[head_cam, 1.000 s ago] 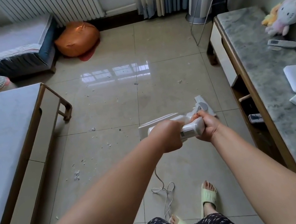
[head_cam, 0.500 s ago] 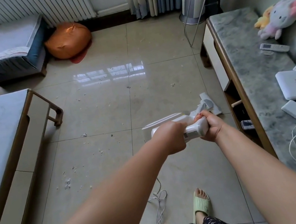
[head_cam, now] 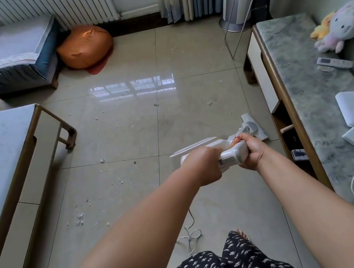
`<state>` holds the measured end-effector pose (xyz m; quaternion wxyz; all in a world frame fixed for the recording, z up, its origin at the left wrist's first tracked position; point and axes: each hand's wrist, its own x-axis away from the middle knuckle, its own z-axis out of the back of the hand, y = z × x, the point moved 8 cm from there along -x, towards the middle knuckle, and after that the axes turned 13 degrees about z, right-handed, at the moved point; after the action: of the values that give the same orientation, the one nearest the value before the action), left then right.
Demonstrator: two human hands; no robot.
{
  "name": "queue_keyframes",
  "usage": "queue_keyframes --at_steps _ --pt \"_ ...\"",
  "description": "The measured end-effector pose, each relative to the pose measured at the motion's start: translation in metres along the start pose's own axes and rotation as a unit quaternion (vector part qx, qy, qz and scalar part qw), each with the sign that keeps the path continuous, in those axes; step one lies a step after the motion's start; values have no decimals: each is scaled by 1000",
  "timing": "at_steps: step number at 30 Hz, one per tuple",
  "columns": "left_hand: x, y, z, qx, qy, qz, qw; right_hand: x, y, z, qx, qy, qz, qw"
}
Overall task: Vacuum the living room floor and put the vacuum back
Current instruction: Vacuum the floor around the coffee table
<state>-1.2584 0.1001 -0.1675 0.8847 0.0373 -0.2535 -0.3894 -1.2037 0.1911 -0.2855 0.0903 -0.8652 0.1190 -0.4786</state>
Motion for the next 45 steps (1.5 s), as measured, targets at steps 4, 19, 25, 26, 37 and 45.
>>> queue_keyframes --at_steps 4,19,25,26,37,45 --pt "15 -24 11 6 5 -6 1000 4 26 -15 -14 2 2 1000" --pt "79 -154 47 17 28 -8 999 15 159 -90 -25 -3 -24 999" --pt "71 -158 48 7 36 -21 999 13 158 -97 -37 -6 -17 999" --pt "69 -156 49 8 39 -25 999 13 155 -96 -34 -6 -16 999" --pt "43 -118 41 -5 46 -20 999 6 112 -75 -16 0 6 1000" --pt "14 -85 31 -4 16 -10 1000 -7 71 -63 -7 -16 15 1000"
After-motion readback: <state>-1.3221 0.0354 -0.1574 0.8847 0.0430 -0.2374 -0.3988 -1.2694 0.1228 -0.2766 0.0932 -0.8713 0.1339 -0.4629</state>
